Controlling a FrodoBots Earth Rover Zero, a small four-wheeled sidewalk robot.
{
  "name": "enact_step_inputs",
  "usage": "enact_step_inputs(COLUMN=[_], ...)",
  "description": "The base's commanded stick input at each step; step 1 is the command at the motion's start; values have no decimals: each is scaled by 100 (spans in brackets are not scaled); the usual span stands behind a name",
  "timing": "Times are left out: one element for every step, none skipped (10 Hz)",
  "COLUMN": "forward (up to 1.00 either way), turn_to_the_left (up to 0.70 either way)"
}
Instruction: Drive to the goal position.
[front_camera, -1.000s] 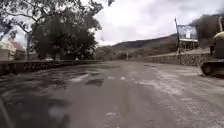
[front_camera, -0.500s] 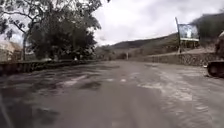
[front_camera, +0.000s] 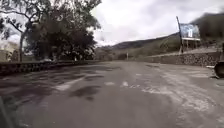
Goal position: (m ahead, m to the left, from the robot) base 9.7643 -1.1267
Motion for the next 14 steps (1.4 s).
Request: enact_step_inputs(forward=[70,70,70,70,70,70,70,70,70,70,70,70,70,70], turn_to_the_left=[0,0,0,0,0,0,0,0,0,0,0,0,0,0])
